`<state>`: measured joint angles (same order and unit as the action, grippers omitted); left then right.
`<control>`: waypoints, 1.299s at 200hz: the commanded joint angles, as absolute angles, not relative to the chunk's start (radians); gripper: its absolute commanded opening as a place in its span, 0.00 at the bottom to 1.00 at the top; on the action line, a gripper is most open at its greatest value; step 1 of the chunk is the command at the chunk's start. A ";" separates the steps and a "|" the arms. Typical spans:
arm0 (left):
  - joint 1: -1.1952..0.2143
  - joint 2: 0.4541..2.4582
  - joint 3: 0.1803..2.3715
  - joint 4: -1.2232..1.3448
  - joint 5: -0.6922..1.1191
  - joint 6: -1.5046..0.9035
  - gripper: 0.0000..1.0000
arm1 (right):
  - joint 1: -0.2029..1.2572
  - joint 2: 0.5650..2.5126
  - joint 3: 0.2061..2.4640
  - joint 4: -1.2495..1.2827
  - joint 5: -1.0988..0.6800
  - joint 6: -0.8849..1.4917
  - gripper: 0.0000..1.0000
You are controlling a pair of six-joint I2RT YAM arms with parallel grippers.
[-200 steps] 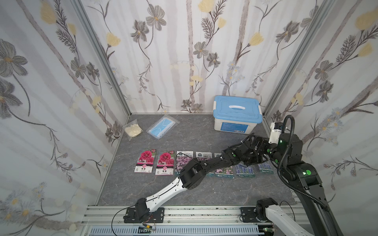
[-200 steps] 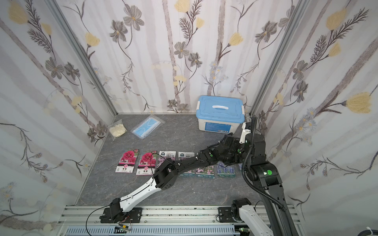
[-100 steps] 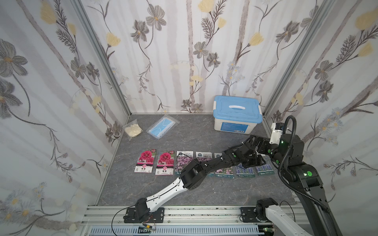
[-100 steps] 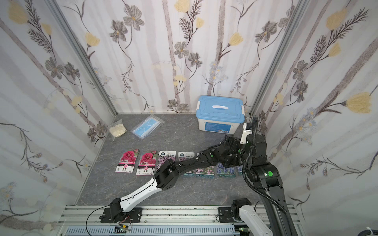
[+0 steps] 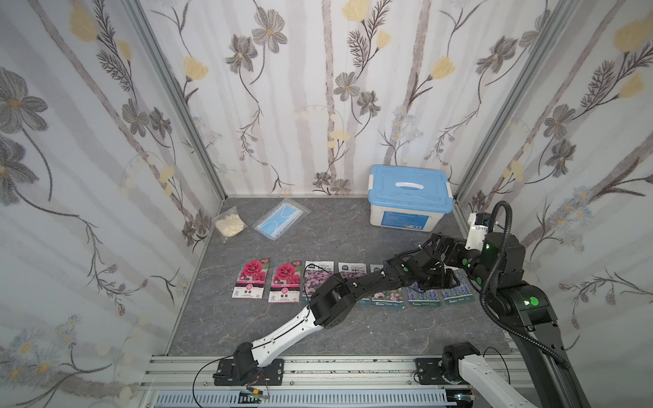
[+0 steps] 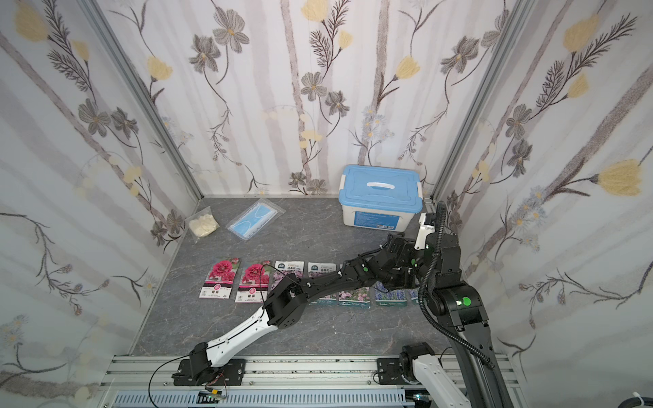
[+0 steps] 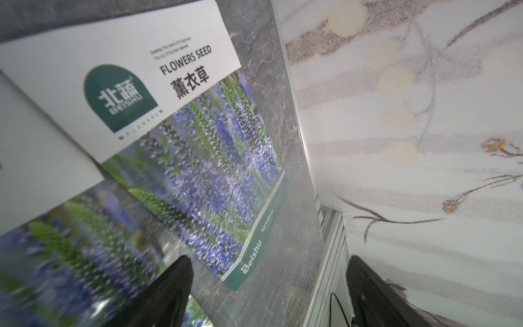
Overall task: Arrange the seed packets in a row
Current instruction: Place the seed packet at the center of the board, then adjust the seed packet at the center of the board.
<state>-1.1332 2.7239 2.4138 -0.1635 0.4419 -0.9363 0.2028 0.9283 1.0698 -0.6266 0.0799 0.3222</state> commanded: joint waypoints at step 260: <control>-0.814 1.582 0.930 0.421 0.312 -0.731 1.00 | -0.181 1.589 0.837 -0.191 -0.282 0.703 1.00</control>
